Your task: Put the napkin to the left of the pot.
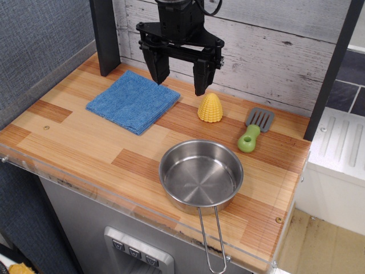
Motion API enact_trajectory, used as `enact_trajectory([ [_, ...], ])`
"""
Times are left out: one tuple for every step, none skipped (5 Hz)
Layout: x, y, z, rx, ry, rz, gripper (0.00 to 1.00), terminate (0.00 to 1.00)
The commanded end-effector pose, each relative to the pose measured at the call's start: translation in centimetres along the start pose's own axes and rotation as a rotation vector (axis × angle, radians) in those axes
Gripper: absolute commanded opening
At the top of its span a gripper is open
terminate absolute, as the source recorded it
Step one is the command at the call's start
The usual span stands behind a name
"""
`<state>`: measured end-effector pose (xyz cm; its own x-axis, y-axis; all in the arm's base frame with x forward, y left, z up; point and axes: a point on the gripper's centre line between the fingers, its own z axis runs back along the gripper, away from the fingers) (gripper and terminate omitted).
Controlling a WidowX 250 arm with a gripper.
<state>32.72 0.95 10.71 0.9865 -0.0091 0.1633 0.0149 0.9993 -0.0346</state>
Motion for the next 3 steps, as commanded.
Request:
enact_trajectory([
  [0.0, 0.0, 0.0, 0.0, 0.0, 0.0, 1.0, 0.0],
  [0.2, 2.7, -0.6, -0.002, -0.018, 0.04, 1.0, 0.0],
  [0.7, 4.9, -1.8, -0.032, -0.038, 0.057, 1.0, 0.0],
])
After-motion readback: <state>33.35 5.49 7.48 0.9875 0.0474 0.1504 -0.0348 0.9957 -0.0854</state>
